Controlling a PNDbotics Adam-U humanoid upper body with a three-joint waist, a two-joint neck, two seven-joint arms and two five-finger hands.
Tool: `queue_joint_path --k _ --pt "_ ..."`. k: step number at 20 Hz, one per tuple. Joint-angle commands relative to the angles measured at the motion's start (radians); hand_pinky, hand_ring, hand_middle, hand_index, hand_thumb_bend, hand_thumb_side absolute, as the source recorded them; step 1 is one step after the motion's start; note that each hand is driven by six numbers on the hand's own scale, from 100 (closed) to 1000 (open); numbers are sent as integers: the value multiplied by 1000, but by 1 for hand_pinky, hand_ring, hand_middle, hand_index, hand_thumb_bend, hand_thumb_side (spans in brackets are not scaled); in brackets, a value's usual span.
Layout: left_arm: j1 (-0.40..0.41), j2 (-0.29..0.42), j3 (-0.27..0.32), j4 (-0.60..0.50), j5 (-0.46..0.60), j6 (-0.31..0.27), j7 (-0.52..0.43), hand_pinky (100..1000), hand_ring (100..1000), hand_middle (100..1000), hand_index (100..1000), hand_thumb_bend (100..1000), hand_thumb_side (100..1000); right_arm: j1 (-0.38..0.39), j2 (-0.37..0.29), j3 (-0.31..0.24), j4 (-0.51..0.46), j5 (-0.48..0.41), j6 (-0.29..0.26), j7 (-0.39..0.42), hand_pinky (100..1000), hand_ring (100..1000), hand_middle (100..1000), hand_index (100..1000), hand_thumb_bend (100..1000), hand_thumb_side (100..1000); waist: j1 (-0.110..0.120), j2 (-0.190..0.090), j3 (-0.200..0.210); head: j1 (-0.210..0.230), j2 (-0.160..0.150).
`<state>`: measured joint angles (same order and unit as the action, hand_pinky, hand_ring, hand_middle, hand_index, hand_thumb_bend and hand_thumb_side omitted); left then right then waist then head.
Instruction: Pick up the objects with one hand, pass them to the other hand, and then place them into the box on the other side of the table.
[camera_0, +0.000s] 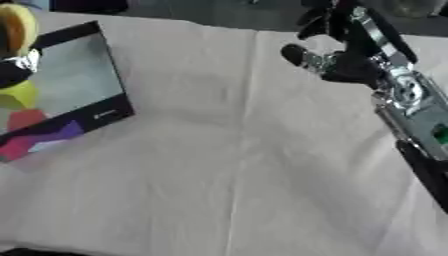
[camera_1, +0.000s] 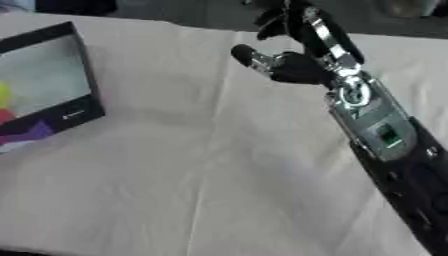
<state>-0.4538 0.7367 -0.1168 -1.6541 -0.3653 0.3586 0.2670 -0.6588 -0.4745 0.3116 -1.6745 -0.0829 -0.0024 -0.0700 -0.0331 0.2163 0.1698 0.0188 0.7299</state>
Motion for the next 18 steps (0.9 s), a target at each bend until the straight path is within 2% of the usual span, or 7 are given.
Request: queue_joint_path --k 1,8,10,12,14,18 --pt "-25 17 21 40 -2 -19 6 706 422 273 335 274 100 -10 -32 -21 -28 -8 -2 -18 757 613 609 793 624 347 -12 -1 2 44 -23" --pt "-72 19 12 141 -14 -45 -10 708 431 282 344 286 100 -7 -39 -35 -37 -12 -3 -45 757 611 607 789 625 344 -20 4 1 103 -48" --pt "-86 17 6 172 -25 -52 -25 713 443 297 364 326 100 -6 -40 -38 -38 -12 -1 -49 757 611 607 789 625 345 -23 5 -1 109 -48" --pt "-99 14 4 200 -38 -57 -45 726 469 334 409 468 110 -5 -42 -40 -40 -11 0 -52 757 611 607 789 625 345 -24 6 -2 113 -49" --pt "-107 12 4 217 -53 -61 -55 747 521 404 491 629 232 -5 -43 -41 -41 -11 0 -54 757 611 607 789 625 345 -26 7 -3 116 -49" --pt "-113 9 4 225 -91 -73 -62 806 630 533 629 831 388 -4 -42 -45 -42 -12 1 -60 756 611 606 789 624 343 -28 9 -3 113 -45"
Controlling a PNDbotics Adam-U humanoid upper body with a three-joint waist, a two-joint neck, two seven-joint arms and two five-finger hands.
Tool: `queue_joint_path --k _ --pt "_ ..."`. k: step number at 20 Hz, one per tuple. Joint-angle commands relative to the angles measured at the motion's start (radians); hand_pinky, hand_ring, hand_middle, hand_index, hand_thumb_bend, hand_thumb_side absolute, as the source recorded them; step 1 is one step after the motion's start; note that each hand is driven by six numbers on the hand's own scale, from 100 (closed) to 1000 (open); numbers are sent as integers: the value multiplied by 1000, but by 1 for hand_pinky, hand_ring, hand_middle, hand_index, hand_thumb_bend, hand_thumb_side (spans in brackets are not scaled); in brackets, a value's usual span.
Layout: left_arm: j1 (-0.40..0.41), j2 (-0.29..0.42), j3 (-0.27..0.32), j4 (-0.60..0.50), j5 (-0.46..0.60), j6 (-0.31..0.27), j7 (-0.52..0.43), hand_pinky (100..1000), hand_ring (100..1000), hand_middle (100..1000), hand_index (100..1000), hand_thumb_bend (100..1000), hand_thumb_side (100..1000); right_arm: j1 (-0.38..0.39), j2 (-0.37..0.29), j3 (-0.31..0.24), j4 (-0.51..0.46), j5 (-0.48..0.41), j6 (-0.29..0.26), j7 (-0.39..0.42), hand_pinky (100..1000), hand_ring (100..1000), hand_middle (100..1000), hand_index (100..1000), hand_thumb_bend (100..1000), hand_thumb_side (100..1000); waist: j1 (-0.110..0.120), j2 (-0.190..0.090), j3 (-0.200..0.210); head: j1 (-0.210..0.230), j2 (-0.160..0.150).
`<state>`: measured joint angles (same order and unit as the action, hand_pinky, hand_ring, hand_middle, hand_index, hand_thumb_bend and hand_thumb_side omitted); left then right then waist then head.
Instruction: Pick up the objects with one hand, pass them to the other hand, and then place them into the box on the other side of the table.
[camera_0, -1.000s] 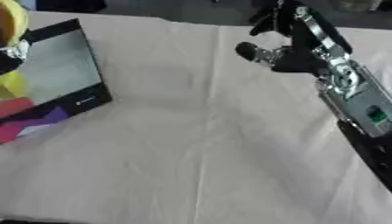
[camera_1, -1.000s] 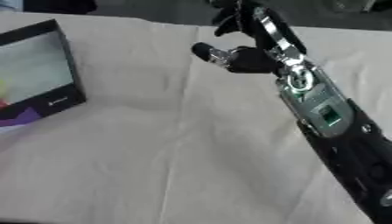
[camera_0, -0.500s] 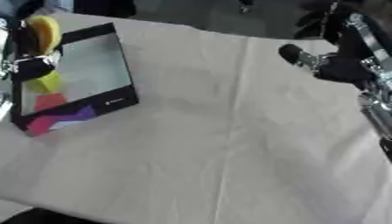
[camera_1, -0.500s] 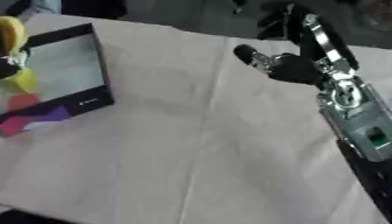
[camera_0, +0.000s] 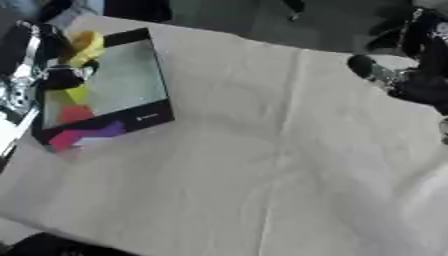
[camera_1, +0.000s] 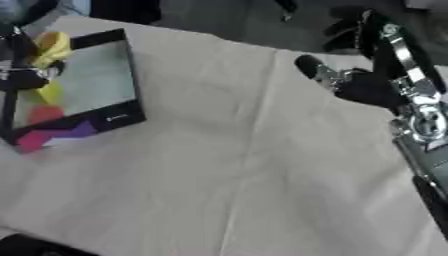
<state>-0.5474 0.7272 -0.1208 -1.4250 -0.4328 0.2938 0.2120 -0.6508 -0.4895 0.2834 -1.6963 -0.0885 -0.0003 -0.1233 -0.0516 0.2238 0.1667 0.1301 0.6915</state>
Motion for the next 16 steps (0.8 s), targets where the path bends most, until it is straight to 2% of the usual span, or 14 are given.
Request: queue_joint_path --k 1,5,8,11,12,14,15,16 --pt "-19 18 8 -2 -33 -12 -10 815 658 561 657 881 418 -12 -27 -18 -21 -7 -1 -8 756 611 606 789 624 343 -9 1 0 -2 -5" --pt "-19 18 10 6 -70 -17 -31 827 694 596 699 976 463 -10 -27 -20 -21 -8 -2 -15 756 610 606 788 624 343 -10 0 0 -16 -2" --pt "-19 15 15 4 -80 -17 -34 823 680 581 690 947 468 -9 -27 -20 -21 -9 -1 -18 756 610 606 788 624 342 -9 0 0 -23 2" --pt "-15 6 29 -18 -35 -16 -2 817 636 534 635 753 477 -10 -25 -25 -20 -7 -1 -25 756 610 605 787 622 338 -8 -1 0 -45 7" --pt "-8 0 38 -40 16 -20 23 815 619 518 618 687 500 -12 -23 -30 -17 -4 2 -33 756 612 606 788 615 334 -7 -2 0 -67 12" --pt "12 -12 51 -106 155 -44 77 824 613 546 616 571 569 -16 -19 -43 -9 0 11 -60 761 627 622 801 603 352 -7 -4 0 -127 28" --pt "23 -20 56 -144 230 -61 104 827 616 556 620 547 581 -17 -18 -51 -4 3 21 -78 764 635 629 808 597 357 -7 -5 0 -158 36" --pt "33 -26 61 -180 298 -78 129 832 618 570 633 515 611 -19 -18 -59 0 5 32 -95 770 648 642 820 521 403 -7 -7 -1 -181 41"
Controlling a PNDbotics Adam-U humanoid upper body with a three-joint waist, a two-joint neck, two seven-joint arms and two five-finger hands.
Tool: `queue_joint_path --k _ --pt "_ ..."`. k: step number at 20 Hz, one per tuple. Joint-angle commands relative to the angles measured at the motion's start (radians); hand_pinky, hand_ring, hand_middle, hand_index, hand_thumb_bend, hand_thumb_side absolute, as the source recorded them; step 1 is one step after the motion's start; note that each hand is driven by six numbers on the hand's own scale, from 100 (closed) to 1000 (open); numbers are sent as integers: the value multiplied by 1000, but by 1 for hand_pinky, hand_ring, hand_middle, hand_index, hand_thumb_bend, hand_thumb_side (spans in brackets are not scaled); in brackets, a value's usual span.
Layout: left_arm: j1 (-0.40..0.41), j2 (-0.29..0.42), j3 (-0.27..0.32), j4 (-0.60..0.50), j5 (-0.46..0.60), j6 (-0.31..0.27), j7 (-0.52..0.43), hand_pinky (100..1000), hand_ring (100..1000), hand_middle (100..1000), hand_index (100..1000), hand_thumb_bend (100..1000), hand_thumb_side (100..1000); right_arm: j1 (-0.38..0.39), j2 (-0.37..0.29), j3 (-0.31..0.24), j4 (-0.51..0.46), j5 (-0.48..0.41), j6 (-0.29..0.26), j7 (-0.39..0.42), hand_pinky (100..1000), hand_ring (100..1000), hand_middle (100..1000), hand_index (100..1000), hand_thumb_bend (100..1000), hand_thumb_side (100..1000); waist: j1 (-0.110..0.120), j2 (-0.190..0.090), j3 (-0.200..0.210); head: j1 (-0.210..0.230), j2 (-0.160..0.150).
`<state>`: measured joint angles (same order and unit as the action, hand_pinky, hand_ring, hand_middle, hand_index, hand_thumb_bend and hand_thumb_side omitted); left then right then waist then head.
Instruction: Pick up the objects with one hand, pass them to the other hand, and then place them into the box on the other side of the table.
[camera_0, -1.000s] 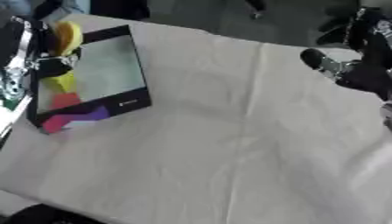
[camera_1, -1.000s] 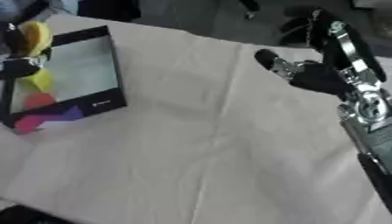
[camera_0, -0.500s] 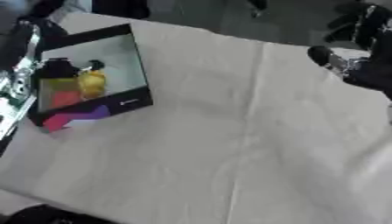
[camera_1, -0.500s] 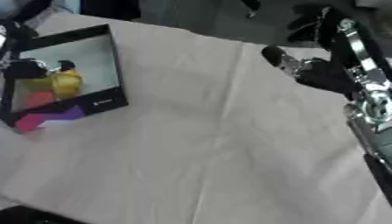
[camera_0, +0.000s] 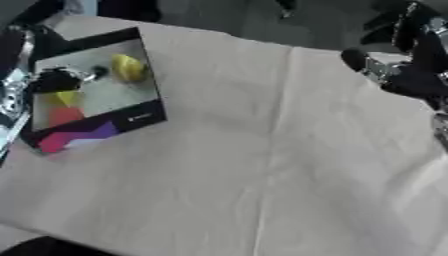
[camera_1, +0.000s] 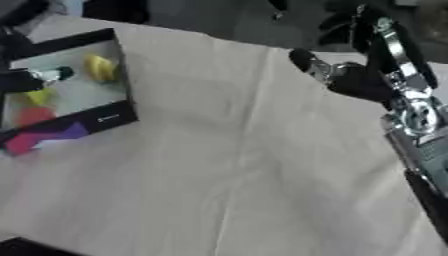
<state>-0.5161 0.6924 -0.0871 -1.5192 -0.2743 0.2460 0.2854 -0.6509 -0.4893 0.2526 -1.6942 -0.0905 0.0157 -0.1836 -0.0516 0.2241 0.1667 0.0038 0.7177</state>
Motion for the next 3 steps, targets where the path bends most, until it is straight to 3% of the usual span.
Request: queue_joint_path --k 1,3 --pt "11 2 30 -118 203 -46 76 834 619 573 640 512 624 -19 -18 -37 -1 10 27 -52 775 657 650 829 496 422 -6 -9 -1 -73 19" --pt "26 -12 36 -176 311 -79 107 844 634 590 676 586 611 -18 -19 -59 0 20 44 -83 786 691 685 848 501 415 -4 -13 -4 -99 27"
